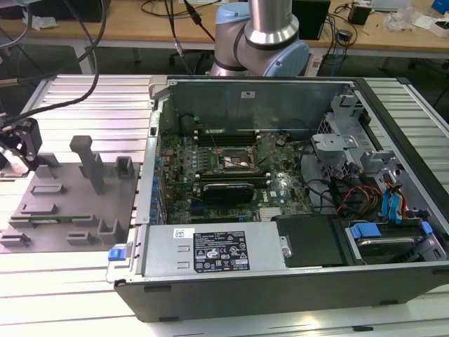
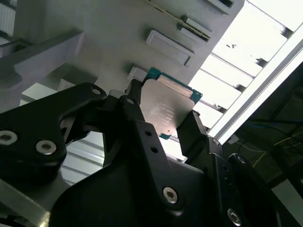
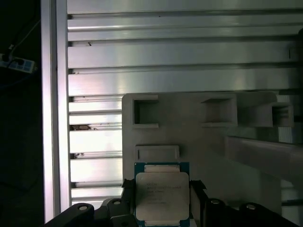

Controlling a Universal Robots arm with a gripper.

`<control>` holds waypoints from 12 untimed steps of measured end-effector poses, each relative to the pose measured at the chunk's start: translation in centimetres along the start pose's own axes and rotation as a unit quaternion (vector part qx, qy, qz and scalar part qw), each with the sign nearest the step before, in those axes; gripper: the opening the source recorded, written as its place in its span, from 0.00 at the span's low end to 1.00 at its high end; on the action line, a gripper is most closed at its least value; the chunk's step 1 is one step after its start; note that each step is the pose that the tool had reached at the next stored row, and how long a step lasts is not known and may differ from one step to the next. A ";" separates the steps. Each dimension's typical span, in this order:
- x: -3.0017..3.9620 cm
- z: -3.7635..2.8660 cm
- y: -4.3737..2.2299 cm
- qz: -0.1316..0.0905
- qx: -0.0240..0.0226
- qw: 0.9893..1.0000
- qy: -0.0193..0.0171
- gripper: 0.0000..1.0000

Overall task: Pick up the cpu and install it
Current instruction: 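Pick up the cpu and move it towards the insertion slot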

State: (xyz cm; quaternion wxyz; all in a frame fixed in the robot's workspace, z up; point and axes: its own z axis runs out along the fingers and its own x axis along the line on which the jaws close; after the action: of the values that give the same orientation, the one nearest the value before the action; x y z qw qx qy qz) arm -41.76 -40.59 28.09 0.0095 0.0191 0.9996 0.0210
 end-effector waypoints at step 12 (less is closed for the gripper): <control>-0.05 -2.28 0.10 0.000 0.000 1.000 0.000 0.55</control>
State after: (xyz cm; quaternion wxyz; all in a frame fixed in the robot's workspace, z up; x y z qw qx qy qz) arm -41.75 -40.58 30.37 0.0095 0.0190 0.9996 0.0210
